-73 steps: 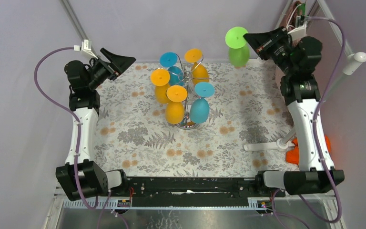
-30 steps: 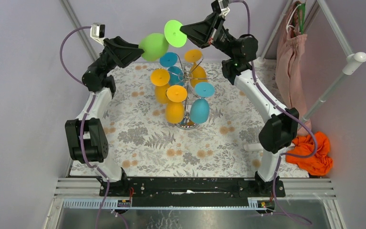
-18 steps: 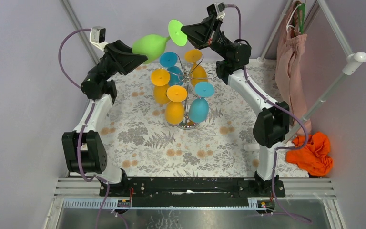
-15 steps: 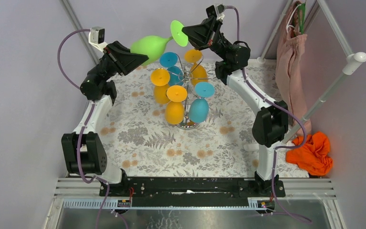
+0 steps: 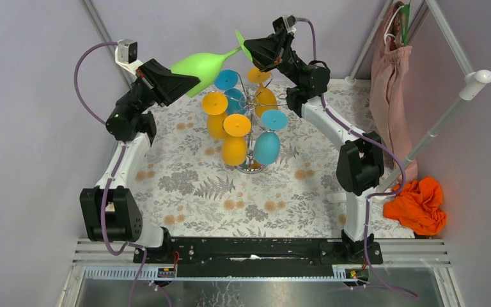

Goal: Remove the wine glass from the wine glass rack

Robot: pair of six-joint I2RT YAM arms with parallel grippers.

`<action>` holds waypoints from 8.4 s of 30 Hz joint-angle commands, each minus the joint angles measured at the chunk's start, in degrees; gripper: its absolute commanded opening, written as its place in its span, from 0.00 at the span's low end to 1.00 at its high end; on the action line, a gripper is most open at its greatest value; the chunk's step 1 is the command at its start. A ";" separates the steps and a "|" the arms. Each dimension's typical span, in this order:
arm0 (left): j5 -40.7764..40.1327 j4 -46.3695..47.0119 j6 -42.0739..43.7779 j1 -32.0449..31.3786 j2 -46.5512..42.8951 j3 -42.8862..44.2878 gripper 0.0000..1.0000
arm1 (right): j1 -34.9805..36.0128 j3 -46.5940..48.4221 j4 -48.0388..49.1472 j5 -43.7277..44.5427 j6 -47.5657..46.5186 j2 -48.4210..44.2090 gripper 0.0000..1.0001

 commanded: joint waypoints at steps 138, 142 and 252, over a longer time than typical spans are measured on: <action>-31.23 -112.76 71.88 -8.37 -5.51 24.89 0.48 | -14.00 4.80 -76.10 -3.16 -71.13 -7.77 0.68; -31.65 -112.72 71.93 -8.39 -6.74 22.99 0.48 | -13.29 4.78 -73.93 -5.93 -68.74 -6.50 0.64; -28.14 -111.25 71.79 -8.47 -9.26 14.41 0.46 | -11.29 -2.07 -75.34 -4.25 -56.36 -14.99 0.00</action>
